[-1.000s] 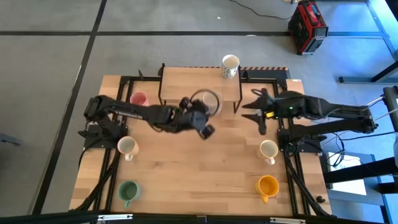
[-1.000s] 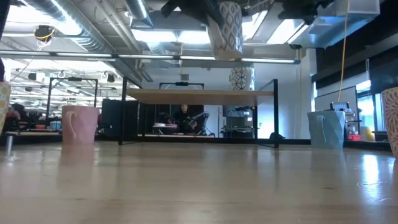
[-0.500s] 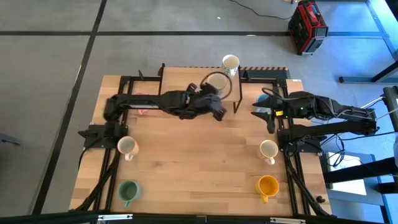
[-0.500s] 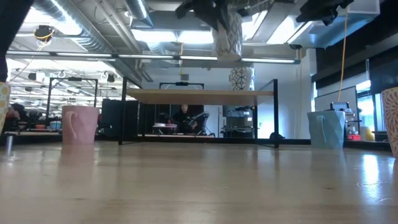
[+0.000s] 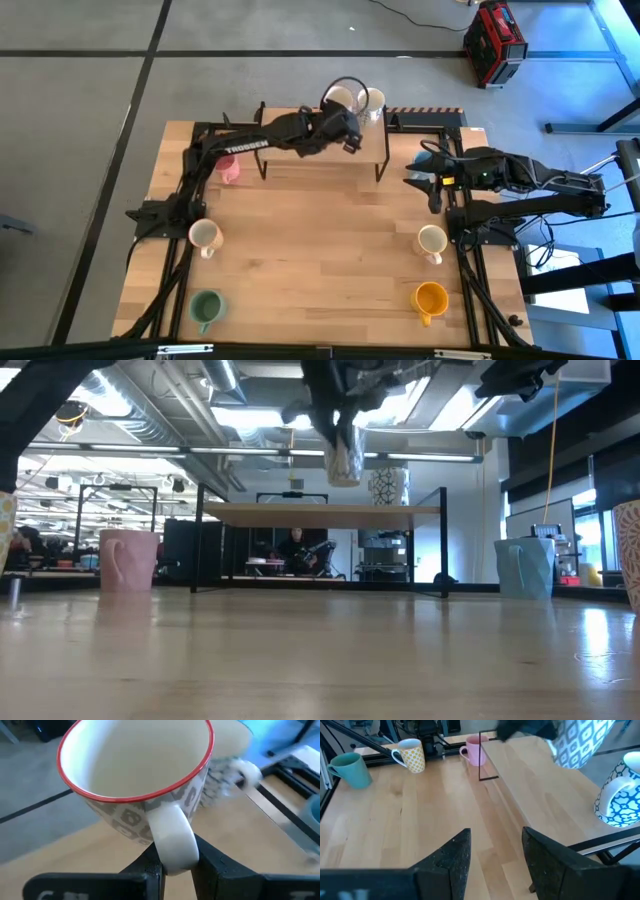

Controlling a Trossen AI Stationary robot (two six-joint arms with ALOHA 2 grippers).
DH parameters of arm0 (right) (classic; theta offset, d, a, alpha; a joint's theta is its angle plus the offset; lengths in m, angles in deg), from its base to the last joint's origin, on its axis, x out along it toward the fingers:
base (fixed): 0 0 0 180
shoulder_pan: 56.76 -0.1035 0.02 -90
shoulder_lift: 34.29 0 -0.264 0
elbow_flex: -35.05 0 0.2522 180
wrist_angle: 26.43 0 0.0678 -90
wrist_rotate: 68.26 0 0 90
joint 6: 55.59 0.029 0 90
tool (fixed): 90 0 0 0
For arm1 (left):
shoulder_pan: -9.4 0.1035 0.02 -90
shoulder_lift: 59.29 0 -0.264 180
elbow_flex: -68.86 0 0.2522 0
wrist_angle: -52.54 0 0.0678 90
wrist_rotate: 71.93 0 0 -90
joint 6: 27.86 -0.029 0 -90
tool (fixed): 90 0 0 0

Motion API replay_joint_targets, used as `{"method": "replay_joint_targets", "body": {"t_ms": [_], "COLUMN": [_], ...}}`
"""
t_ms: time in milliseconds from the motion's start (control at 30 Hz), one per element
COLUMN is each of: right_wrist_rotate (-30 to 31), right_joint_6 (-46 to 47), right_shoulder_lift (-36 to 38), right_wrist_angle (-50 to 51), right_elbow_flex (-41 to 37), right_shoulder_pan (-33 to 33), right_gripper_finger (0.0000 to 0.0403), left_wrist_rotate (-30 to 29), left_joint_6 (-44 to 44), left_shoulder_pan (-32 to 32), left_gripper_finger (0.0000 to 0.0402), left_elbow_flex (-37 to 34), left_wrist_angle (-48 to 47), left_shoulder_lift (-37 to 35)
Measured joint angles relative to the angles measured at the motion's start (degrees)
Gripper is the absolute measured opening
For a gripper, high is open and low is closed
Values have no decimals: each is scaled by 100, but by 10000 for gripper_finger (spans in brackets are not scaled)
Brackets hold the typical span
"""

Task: Place coffee mugs
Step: Put the gray patterned mug on the shelf

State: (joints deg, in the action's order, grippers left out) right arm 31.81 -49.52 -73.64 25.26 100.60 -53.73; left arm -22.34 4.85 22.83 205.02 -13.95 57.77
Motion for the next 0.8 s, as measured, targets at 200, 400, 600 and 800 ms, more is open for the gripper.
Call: {"method": "replay_joint_targets", "body": {"t_ms": [200, 400, 600, 800], "right_wrist_rotate": [2, 2, 2, 2], "right_joint_6": [4, 8, 8, 8], "right_shoulder_lift": [0, -5, -22, -28], "right_wrist_angle": [2, -4, -10, -6], "right_elbow_flex": [0, 0, 0, 0], "right_shoulder_pan": [0, 0, 0, 0], "right_gripper_finger": [168, 168, 168, 168], "left_wrist_rotate": [255, 358, 390, 478], "left_joint_6": [-61, -138, -171, -450], "left_shoulder_pan": [270, 407, 466, 541], "left_gripper_finger": [56, 56, 56, 56], "left_elbow_flex": [-385, -752, -1045, -1033], "left_wrist_angle": [517, 944, 1261, 1538], "left_shoulder_lift": [6, 2, 6, 166]}}
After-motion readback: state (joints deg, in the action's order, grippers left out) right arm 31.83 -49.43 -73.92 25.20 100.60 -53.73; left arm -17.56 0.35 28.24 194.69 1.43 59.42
